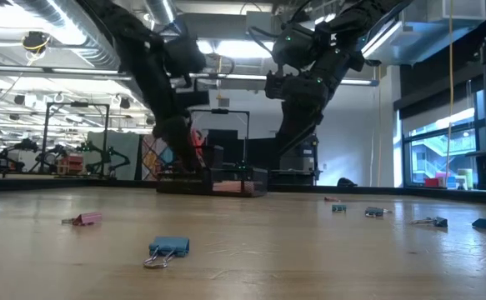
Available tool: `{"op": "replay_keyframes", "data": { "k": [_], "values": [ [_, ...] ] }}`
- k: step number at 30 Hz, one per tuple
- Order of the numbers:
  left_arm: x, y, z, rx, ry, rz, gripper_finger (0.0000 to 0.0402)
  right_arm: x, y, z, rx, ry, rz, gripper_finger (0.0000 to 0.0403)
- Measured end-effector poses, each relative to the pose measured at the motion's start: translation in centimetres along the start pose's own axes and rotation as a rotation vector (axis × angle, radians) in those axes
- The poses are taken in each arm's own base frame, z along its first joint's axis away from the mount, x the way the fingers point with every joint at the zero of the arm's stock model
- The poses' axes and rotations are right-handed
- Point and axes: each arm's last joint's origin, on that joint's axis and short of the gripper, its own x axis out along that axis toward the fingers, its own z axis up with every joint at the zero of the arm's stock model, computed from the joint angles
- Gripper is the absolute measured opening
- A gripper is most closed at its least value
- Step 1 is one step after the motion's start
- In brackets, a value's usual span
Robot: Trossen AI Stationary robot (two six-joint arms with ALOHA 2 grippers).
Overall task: Pick and place office supplies into organizer
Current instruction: Put the pink binder clip into the black desk organizer
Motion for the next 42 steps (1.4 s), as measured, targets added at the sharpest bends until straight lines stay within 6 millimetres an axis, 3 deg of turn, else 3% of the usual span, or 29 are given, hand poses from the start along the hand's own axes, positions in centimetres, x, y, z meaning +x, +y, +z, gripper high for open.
{"op": "replay_keyframes", "data": {
  "k": [6, 11, 14, 21, 27, 34, 42],
  "values": [
    [-4.4, -0.9, 1.5, 0.053, -0.203, -0.12, 0.0114, 0.0, 0.0, 0.0, 0.0, 0.0, 0.0, 0.0181],
    [-7.4, -2.8, 2.4, -0.093, -0.318, -0.315, 0.0131, 0.0, 0.0, 0.0, 0.0, 0.0, 0.0, 0.0181],
    [-8.2, -5.0, 2.4, -0.068, -0.294, -0.456, 0.0146, 0.0, 0.0, 0.0, -0.003, 0.0, 0.0, 0.0181],
    [-10.0, -11.0, 2.2, 0.252, -0.291, -0.624, 0.0175, 0.0, 0.0, 0.0, -0.004, -0.002, 0.0, 0.0181],
    [-9.8, -14.9, 2.3, 0.083, -0.2, -0.633, 0.0173, 0.0, 0.0, 0.1, -0.002, -0.006, 0.0, 0.0181],
    [-8.9, -20.0, 1.5, 0.18, -0.152, -0.677, 0.0174, 0.0, 0.0, 0.2, -0.003, -0.019, 0.0, 0.0181],
    [-7.2, -23.5, 0.6, 0.162, -0.096, -0.657, 0.0172, 0.0, 0.0, 0.3, -0.004, -0.026, 0.0, 0.0181]
  ]
}}
